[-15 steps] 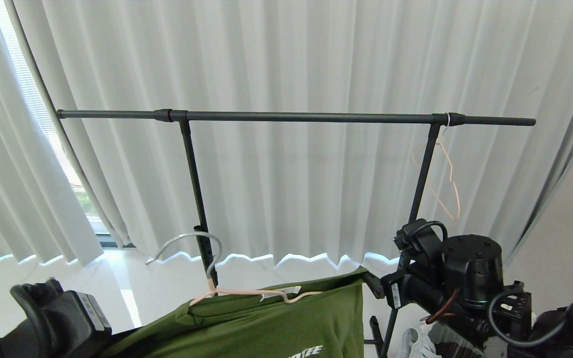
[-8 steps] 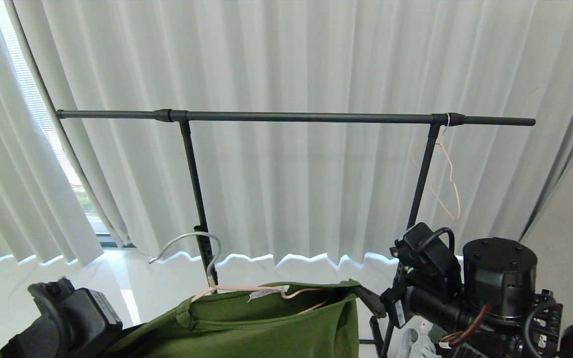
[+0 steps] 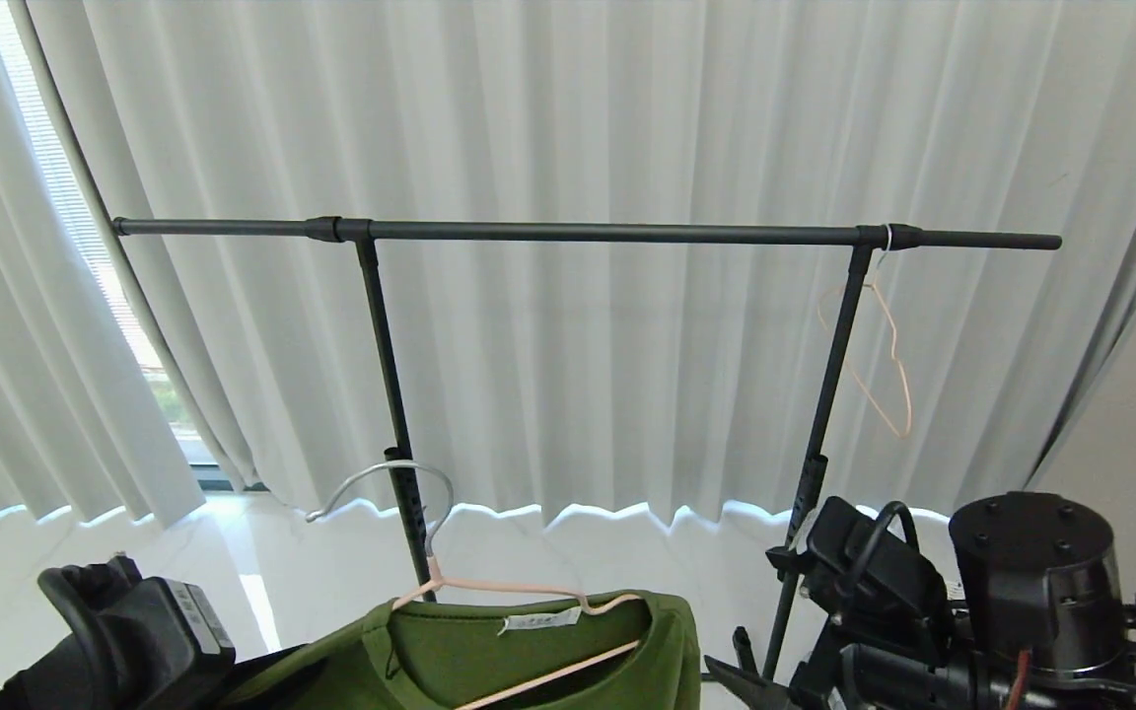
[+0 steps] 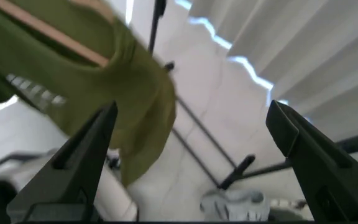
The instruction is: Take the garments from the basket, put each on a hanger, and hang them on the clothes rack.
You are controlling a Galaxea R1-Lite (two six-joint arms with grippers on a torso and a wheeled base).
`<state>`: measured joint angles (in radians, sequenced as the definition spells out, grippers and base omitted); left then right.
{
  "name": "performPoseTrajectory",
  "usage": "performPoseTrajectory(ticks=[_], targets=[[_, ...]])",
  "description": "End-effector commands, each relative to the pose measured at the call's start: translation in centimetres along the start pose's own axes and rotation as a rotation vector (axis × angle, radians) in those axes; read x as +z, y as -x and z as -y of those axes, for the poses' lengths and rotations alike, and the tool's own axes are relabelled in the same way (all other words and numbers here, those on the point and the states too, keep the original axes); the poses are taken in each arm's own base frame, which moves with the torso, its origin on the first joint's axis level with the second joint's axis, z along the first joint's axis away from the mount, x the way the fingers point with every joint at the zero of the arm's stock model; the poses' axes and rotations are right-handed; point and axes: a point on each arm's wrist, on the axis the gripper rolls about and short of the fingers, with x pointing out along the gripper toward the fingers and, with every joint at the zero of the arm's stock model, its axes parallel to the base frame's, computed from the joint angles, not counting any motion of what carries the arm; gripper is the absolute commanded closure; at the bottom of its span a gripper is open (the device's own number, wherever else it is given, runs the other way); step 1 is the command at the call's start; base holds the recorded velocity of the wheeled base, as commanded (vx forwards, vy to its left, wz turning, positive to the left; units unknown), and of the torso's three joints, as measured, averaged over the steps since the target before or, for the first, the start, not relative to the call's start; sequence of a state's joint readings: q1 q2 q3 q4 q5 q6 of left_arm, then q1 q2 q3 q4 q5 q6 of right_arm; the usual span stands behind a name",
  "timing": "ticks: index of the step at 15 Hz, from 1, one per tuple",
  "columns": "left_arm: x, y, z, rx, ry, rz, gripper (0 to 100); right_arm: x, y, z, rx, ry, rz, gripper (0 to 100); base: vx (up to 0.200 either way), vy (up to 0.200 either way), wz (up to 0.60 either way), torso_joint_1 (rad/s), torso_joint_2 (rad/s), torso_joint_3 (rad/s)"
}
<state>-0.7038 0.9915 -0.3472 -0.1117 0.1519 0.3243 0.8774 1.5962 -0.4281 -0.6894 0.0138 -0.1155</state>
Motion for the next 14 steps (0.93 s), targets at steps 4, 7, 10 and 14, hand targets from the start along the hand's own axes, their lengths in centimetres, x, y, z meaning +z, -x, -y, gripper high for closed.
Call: performPoseTrajectory(ticks=[4, 7, 10, 14], targets=[[0.3, 0.5, 0.3, -0.172, -0.002, 0.118, 100, 5.2, 2.4, -1.8, 0.236, 0.084, 0.123, 0, 0.000, 0.000, 0.00, 0.000, 0.00, 0.000], [0.4, 0.5, 0.5, -0.216, -0.018, 0.133, 100, 6.7, 2.0, -4.1, 0.401, 0.168, 0.100, 0, 0.000, 0.000, 0.00, 0.000, 0.00, 0.000], [0.6, 0.6, 0.8, -0.252, -0.033, 0.153, 100, 6.6, 0.5, -5.9, 0.492, 0.218, 0.060, 0, 0.000, 0.000, 0.00, 0.000, 0.00, 0.000], [0.7, 0.7, 0.8, -0.255, -0.036, 0.160, 100, 6.1, -1.4, -6.5, 0.498, 0.219, 0.012, 0, 0.000, 0.000, 0.00, 0.000, 0.00, 0.000]])
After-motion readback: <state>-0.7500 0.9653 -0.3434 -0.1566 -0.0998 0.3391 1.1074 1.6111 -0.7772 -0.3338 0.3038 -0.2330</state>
